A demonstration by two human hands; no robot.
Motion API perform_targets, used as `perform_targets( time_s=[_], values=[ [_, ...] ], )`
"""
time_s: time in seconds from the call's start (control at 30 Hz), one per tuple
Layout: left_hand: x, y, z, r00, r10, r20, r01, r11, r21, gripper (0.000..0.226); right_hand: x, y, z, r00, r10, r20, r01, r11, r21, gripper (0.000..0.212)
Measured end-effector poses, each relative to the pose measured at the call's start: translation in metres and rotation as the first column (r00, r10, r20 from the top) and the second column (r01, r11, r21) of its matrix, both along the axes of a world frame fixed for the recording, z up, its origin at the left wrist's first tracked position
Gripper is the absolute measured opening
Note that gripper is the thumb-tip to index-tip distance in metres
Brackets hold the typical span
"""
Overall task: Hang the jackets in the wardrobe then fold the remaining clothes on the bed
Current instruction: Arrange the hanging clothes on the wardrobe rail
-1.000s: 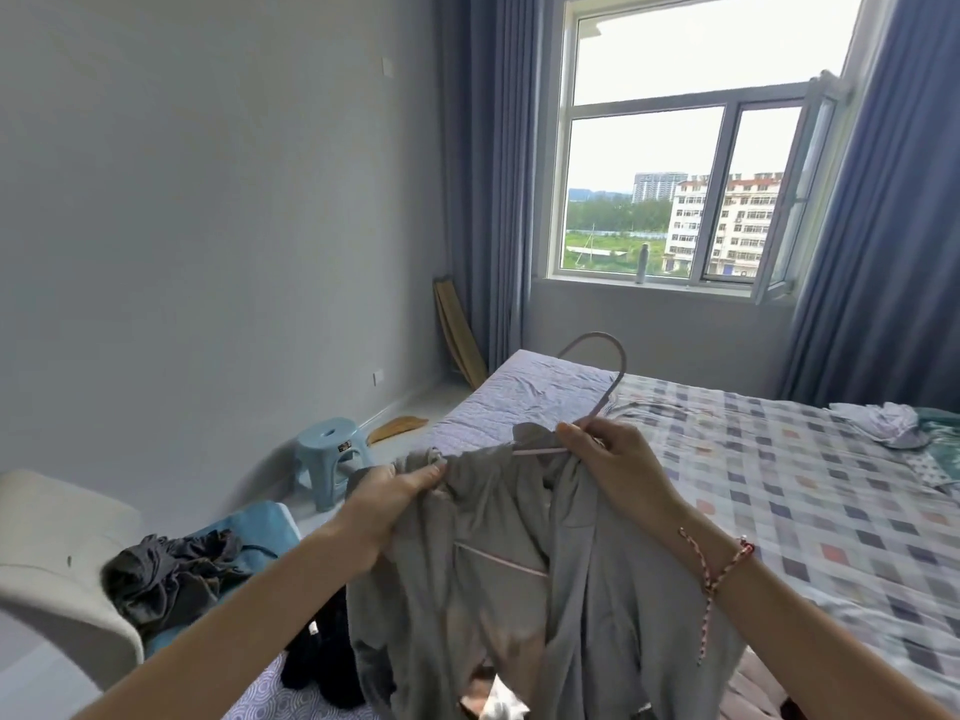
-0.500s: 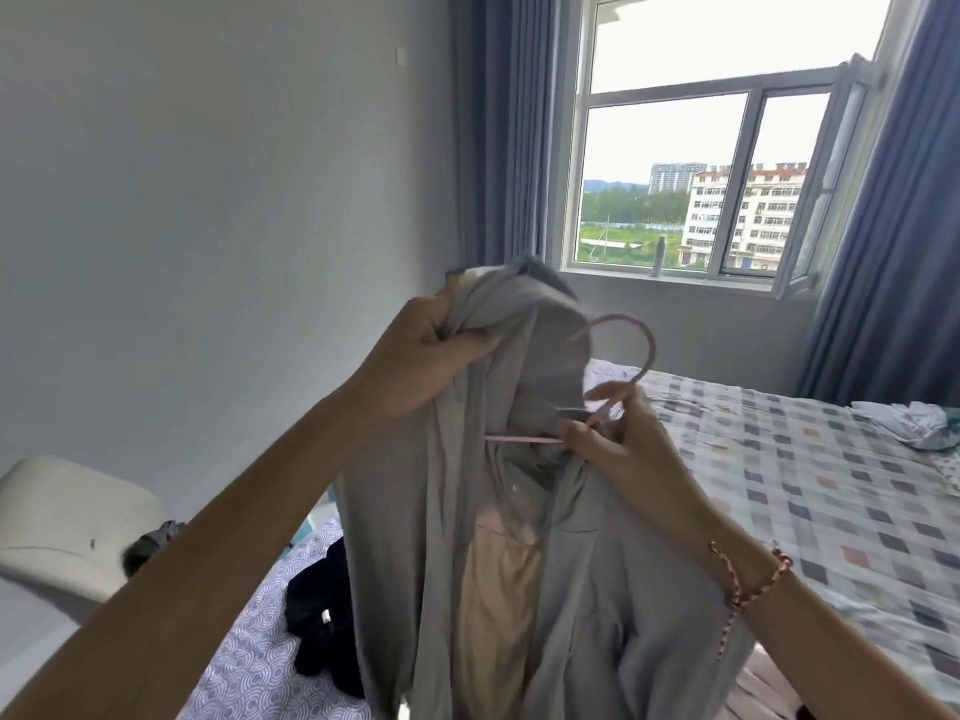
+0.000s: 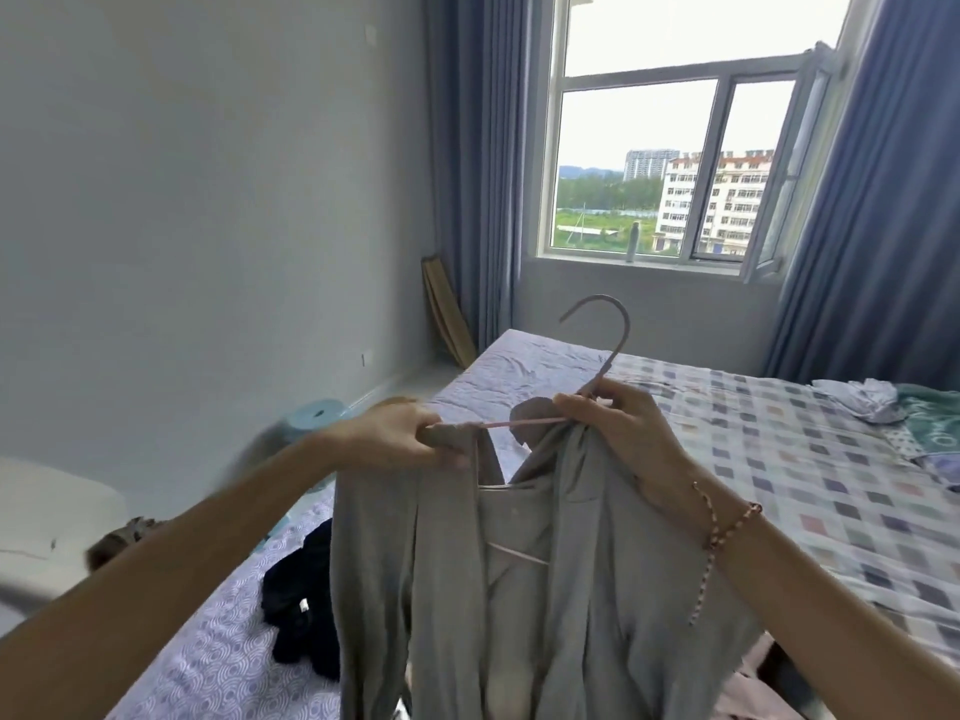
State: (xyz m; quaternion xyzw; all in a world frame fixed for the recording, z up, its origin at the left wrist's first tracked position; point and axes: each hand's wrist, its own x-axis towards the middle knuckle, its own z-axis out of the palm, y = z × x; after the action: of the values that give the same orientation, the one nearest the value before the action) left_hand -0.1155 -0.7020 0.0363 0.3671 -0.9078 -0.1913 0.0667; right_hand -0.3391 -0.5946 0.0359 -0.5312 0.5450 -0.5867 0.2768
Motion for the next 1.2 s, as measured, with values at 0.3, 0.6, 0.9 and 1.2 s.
perform_targets(
  time_s=[0.3, 0.6, 0.9, 1.2],
  values=[
    [0.033, 0.027, 0.012, 0.996, -0.084, 0.025, 0.076, 0.969, 0.233, 0.047, -0.025, 0.027, 0.026, 0.980, 0.161, -0.120, -0.102, 0.915, 0.389, 0.026],
    [0.007, -0.041, 0.032, 0.942, -0.036, 0.334, -0.140, 0.862, 0.488, 0.036, -0.050, -0.050, 0.026, 0.952, 0.285, -0.111, -0.154, 0.760, 0.631, 0.037],
    [-0.053, -0.168, -0.275, 0.953, 0.254, 0.168, -0.291, 0.921, 0.259, 0.019, -0.072, -0.184, -0.267, 0.881, 0.145, -0.451, 0.200, 0.749, 0.632, 0.027],
    [-0.003, -0.048, -0.466, 0.824, 0.525, 0.213, -0.517, 0.544, 0.661, 0.023, -0.017, -0.074, -0.452, 0.984, -0.080, -0.161, 0.177, 0.593, 0.786, 0.024]
  ],
)
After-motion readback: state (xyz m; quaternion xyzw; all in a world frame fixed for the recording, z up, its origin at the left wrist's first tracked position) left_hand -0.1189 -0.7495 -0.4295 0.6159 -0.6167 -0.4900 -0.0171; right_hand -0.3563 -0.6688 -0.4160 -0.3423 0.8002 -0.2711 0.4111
